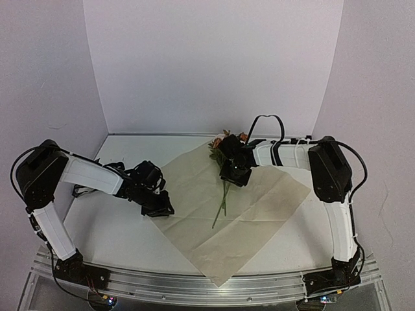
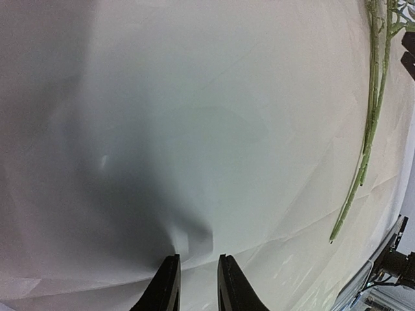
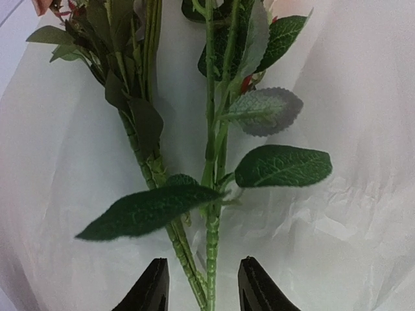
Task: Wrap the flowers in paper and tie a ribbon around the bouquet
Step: Adjust the fake flower on the flattened wrapping paper.
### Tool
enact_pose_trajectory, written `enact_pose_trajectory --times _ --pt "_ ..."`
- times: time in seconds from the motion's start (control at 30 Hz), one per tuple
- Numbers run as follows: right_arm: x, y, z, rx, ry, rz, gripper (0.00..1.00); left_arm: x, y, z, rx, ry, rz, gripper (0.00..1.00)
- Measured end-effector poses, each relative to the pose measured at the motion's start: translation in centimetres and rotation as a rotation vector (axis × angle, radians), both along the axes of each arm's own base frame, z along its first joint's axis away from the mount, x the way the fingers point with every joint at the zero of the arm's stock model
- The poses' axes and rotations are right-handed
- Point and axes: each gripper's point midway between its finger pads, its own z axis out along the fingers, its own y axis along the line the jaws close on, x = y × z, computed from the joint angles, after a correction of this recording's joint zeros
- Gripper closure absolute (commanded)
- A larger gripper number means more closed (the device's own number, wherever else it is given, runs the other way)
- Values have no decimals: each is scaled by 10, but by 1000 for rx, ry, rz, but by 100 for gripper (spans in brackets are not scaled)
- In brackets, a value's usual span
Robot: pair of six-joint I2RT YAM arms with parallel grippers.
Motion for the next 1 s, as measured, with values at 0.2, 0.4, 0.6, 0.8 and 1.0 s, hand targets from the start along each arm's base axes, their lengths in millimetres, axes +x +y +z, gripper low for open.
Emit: enact_pose_trajectory --times 0.2,0.4,0.6,0.8,1.0 --pt "5 -6 -21 -29 20 -24 68 0 1 0 0 1 3 77" --pt "9 -7 -23 -39 13 -30 70 2 3 0 0 1 8 77" --pt "12 -2 -17 -19 7 -29 77 2 5 0 4 4 12 77" --pt "12 2 -18 3 21 -32 79 2 8 0 13 9 20 78" --pt "5 4 -26 17 65 -45 79 -2 15 3 34 17 28 78"
